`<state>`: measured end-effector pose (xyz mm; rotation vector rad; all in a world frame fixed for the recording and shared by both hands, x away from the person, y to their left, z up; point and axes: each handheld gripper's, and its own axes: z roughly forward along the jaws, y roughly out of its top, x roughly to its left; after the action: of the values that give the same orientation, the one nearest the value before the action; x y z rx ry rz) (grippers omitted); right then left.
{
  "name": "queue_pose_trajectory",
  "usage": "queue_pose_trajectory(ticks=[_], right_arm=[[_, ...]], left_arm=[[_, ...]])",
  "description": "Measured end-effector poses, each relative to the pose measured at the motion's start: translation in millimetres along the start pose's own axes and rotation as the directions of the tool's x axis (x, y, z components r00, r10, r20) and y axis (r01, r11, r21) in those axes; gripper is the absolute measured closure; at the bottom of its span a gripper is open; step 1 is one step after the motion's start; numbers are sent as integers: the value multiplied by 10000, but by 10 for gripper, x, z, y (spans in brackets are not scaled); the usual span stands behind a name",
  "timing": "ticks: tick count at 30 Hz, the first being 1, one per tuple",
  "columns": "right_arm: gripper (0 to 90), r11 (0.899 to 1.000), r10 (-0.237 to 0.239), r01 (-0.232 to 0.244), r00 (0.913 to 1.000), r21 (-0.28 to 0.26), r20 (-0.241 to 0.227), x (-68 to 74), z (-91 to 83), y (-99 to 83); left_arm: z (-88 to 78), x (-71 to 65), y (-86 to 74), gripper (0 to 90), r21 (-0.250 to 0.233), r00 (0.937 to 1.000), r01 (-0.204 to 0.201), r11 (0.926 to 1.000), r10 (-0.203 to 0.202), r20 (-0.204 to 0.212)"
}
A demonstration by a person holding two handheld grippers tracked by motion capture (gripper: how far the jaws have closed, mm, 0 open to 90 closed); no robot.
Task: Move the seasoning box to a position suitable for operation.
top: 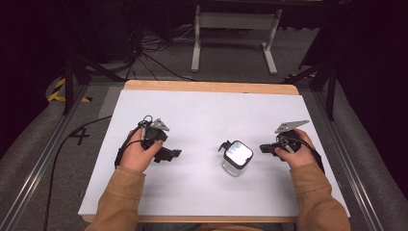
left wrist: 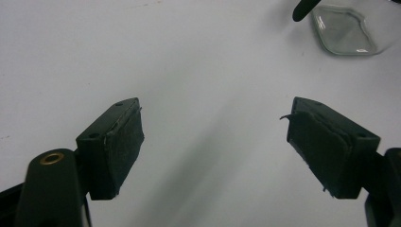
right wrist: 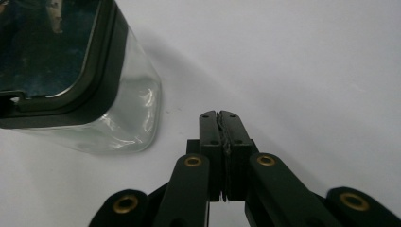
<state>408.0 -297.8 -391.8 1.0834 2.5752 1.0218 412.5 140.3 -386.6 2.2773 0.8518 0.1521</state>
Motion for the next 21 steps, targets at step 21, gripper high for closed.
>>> queue_pose_trajectory(ticks=[21], right_arm=[[893, 9963, -515, 359, 9768, -781, -2078, 71, 309, -27]], left_arm=[[5, 18, -10, 198, 124, 10000, 10, 9999, -10, 15]])
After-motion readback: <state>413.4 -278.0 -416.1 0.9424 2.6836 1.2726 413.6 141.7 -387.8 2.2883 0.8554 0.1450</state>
